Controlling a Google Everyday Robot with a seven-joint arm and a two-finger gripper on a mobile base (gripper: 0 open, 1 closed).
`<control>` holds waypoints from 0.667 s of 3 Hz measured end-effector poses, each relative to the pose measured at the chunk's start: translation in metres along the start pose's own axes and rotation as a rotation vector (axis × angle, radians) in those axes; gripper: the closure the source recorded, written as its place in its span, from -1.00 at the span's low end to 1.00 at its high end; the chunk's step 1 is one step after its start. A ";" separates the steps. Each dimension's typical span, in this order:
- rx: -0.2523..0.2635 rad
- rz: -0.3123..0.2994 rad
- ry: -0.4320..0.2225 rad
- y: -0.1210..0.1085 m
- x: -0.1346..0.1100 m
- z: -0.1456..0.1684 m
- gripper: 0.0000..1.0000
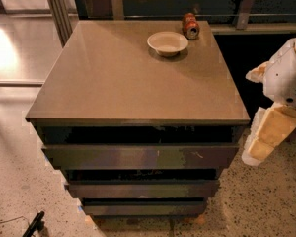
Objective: Open top drawer
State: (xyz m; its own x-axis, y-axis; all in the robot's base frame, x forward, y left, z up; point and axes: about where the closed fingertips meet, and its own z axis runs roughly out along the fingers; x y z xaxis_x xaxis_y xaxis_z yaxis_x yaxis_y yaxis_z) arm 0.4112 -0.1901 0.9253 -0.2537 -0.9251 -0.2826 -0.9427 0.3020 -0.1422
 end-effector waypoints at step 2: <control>-0.117 0.010 0.003 0.055 0.015 0.046 -1.00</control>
Offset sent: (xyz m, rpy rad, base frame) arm -0.0621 0.0153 -0.0791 0.0299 0.1522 0.0172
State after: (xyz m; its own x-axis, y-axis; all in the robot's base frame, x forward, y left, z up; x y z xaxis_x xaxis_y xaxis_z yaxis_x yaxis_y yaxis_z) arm 0.3657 -0.1767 0.8697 -0.2638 -0.9230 -0.2802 -0.9589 0.2825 -0.0277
